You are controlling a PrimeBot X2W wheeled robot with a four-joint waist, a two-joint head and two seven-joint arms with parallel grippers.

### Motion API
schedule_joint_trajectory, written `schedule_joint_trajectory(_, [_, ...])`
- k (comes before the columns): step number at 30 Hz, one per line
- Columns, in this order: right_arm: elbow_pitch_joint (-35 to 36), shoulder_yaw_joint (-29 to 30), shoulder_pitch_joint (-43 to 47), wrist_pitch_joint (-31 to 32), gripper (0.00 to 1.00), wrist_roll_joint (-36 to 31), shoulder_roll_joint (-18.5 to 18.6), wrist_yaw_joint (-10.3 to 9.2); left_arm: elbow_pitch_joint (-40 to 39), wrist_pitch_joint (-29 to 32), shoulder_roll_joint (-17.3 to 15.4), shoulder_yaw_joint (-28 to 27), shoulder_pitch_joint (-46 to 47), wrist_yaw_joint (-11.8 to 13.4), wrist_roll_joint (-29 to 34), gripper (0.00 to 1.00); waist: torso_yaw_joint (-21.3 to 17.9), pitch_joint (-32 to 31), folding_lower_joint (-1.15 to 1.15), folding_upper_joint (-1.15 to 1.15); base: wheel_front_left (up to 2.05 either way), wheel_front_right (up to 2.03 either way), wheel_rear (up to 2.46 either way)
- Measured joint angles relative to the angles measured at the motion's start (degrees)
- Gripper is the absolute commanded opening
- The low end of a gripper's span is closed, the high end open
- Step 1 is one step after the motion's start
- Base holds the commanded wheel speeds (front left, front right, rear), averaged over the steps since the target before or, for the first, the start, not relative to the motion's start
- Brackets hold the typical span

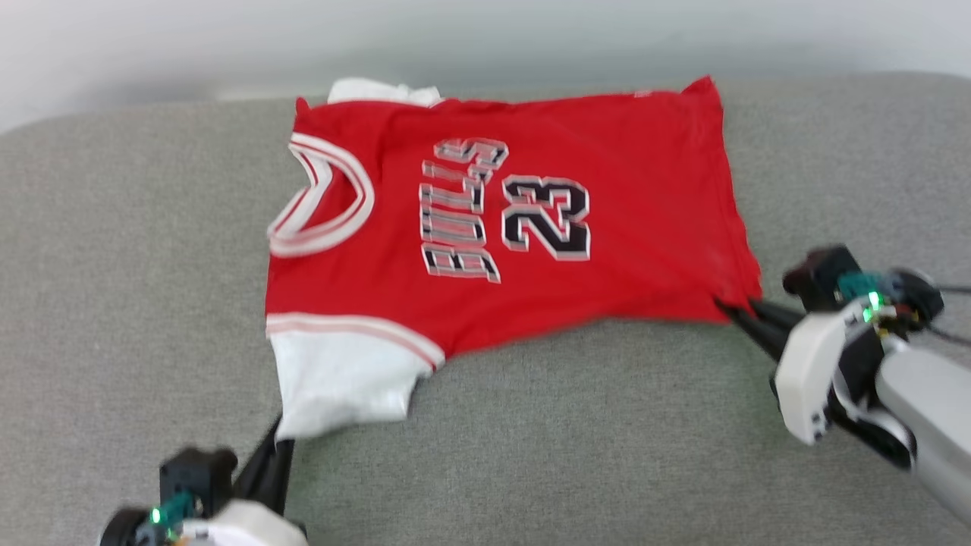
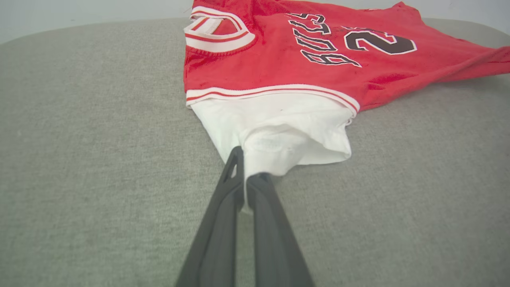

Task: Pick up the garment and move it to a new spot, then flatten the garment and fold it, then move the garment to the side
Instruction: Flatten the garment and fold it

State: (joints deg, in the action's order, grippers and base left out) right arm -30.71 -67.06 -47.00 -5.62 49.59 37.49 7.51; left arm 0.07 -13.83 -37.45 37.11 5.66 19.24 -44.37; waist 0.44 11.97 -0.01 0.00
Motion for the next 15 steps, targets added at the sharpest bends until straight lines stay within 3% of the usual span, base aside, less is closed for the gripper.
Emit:
schedule_joint_trajectory(7, [4.0, 2.6, 11.6, 0.7, 0.0, 1.0, 3.4, 0.0, -5.6, -0.5, 0.3, 0.0, -13.2, 4.0, -3.6, 0.0, -0.7, -5.4, -0.01, 0.0, 0.0, 0.0, 0.0])
schedule_joint_trajectory(15, [8.8, 8.4, 24.9, 2.9, 0.0, 0.8, 6.5, 0.0, -7.2, -0.7, 0.9, 1.8, -22.8, 4.8, -5.5, 0.0, -0.8, -10.6, -0.01, 0.0, 0.0, 0.0, 0.0])
